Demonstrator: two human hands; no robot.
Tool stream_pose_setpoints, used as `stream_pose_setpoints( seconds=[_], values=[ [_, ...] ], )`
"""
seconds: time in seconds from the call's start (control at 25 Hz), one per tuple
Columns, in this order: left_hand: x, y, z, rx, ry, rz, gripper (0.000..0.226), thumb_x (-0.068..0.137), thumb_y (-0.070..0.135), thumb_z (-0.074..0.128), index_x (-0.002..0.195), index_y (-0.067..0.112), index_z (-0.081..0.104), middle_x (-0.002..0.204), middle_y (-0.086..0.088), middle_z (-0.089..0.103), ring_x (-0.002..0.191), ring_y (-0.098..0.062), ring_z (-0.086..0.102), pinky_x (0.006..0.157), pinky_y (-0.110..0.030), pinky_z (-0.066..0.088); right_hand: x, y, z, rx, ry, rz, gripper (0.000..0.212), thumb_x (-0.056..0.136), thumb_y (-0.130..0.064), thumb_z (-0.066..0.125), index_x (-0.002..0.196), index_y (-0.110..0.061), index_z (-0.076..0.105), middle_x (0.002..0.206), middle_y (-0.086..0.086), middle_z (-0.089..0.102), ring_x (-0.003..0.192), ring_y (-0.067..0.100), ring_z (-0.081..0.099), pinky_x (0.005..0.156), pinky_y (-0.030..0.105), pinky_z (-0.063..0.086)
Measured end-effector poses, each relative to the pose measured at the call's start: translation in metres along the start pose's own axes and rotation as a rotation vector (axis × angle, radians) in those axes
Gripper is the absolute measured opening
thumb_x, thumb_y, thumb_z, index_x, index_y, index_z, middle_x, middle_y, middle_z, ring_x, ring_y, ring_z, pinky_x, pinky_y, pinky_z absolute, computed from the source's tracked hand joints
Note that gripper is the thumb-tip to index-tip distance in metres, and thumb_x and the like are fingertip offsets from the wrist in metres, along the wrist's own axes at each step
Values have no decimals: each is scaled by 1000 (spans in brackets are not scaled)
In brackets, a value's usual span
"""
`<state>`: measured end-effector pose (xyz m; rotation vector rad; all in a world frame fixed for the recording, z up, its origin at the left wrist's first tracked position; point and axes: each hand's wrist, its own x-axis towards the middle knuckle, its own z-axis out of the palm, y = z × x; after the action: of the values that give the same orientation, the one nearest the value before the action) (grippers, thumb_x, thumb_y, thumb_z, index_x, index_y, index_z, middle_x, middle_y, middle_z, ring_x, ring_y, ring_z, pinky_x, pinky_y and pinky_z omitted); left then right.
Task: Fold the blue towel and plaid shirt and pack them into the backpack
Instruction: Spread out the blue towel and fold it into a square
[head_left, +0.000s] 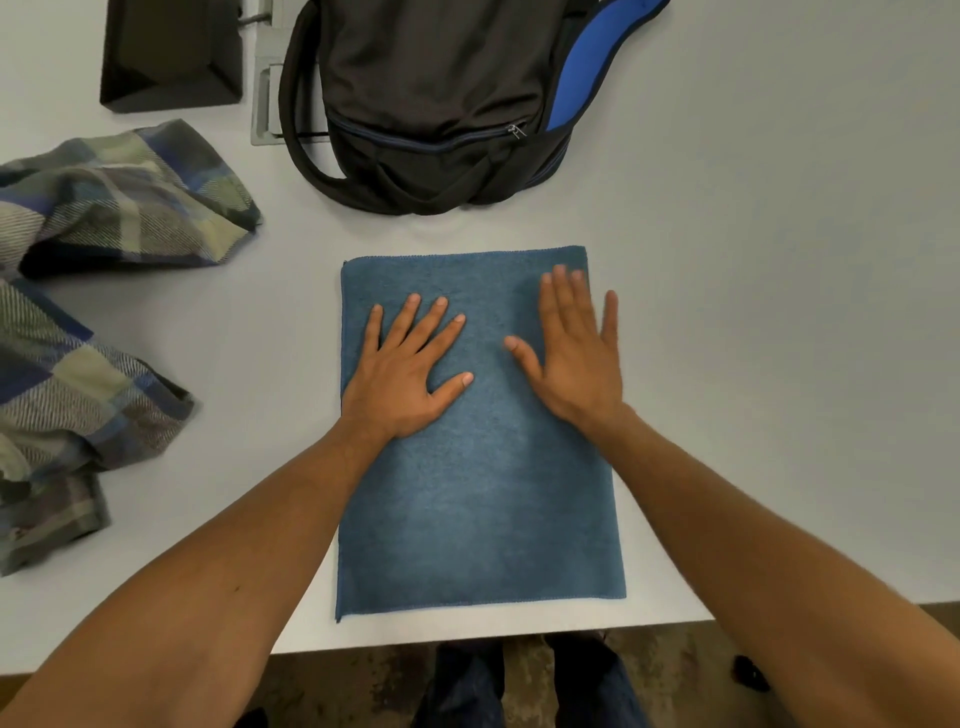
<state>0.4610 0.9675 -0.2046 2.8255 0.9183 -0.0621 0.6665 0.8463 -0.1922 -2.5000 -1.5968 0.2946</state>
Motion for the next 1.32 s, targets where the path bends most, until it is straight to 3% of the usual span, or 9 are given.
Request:
stream_pose_setpoints(
  seconds=[0.08,0.16,0.4,0.52,0.64,0.8,1.04,1.24,1.32],
  values=[
    [-1,0,-1,2,6,0,72,94,69,24,156,33,13,164,7,6,151,-19,-4,119,-57,2,-31,-21,13,37,-17,-28,83,97,-66,24,157,-12,9,165,6,10,152,20,1,122,50,-3],
    [-2,1,1,10,9,-5,70,95,68,23,155,33,14,164,7,7,151,-19,-3,119,-57,2,-59,-23,21,71,-30,108,82,97,-67,25,158,-15,8,165,2,10,152,17,-1,122,47,-3],
    [-2,2,3,64,-8,-30,65,98,63,13,156,35,6,164,5,5,151,-23,-3,118,-58,2,-110,4,13,63,-96,276,81,96,-70,17,157,-22,-6,166,-1,-5,151,17,-14,121,50,-6],
    [-5,13,-4,67,-98,-117,61,99,60,8,155,36,-2,165,4,-3,151,-25,-7,117,-60,-1,-135,-6,10,18,-77,155,83,97,-69,17,158,-16,-1,165,2,-5,152,19,-11,122,50,-5],
    [-31,42,-2,-84,-93,-197,59,101,55,16,155,35,6,164,3,2,151,-26,-2,118,-59,-2,-166,-21,20,44,-68,12,83,98,-67,18,157,-11,8,165,5,4,152,21,-2,122,49,5],
    [-117,83,19,-103,-31,-165,62,100,59,22,155,31,20,163,1,15,151,-25,5,119,-57,3,-196,-16,26,43,-128,139,82,97,-68,18,158,-15,3,165,2,2,152,16,-7,122,47,2],
    [-174,66,19,-105,-47,-283,63,100,58,24,155,30,17,164,3,9,151,-22,1,120,-54,2,-210,2,15,-13,-208,139,83,95,-72,12,158,-20,-3,165,-3,-5,151,16,-11,122,45,-5],
    [-210,58,14,-272,-79,-401,63,100,58,22,156,32,7,164,3,-2,151,-18,-9,122,-44,-1,-229,3,8,27,-234,202,79,96,-68,9,155,-20,-14,163,-1,-16,149,14,-20,121,40,-14],
    [-216,63,7,-364,-47,-480,64,100,56,29,156,28,15,164,3,2,151,-16,-1,122,-40,6,-234,-1,5,60,-233,230,76,98,-62,11,156,-19,-10,163,1,-11,151,17,-14,122,41,-9]
  ],
)
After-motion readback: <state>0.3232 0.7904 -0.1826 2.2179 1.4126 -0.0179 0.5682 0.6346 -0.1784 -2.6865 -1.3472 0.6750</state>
